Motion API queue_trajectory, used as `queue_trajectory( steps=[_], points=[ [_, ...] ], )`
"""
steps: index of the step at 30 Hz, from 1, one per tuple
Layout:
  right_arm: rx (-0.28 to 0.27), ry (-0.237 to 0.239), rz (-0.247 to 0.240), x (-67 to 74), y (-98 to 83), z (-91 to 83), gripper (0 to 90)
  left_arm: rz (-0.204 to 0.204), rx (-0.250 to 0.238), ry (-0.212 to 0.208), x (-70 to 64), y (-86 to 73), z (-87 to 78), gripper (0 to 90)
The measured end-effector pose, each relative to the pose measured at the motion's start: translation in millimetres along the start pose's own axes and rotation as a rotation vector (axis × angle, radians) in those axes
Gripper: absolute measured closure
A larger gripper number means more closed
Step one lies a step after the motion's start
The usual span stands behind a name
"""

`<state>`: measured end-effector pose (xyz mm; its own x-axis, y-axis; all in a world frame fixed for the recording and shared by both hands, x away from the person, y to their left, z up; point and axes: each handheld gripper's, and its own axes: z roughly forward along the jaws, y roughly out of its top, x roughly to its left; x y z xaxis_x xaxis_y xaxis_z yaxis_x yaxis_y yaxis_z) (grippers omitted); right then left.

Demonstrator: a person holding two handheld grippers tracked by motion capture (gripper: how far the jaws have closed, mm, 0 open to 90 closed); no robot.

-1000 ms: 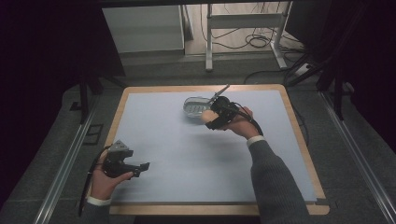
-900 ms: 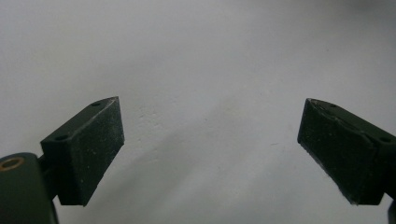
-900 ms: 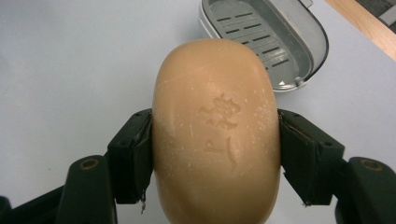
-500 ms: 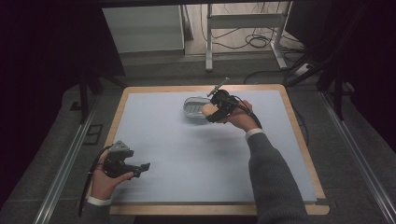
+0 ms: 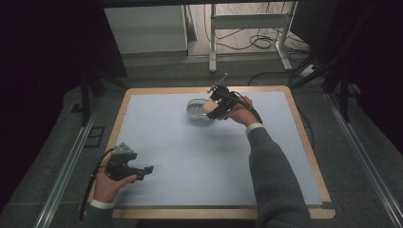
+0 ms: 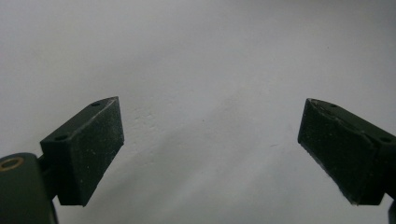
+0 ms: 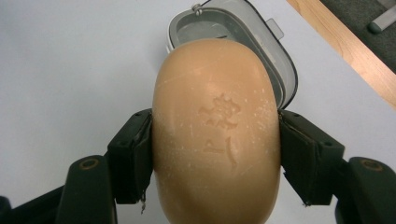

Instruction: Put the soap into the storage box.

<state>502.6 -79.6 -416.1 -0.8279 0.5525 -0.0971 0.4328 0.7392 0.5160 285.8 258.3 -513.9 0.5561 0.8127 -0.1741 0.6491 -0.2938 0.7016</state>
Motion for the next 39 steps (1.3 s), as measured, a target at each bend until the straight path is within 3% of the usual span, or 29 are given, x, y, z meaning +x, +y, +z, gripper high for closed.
queue_trajectory(
  steps=[27,39],
  points=[
    [-0.001,0.022,-0.054,-8.7,39.6,19.5,32.4,0.0,0.0,-0.008,0.8,0.7,1.4,7.2],
    [0.024,0.024,-0.08,-17.3,45.1,42.3,32.4,-0.006,0.0,-0.01,2.2,-0.1,1.3,7.1]
  ],
)
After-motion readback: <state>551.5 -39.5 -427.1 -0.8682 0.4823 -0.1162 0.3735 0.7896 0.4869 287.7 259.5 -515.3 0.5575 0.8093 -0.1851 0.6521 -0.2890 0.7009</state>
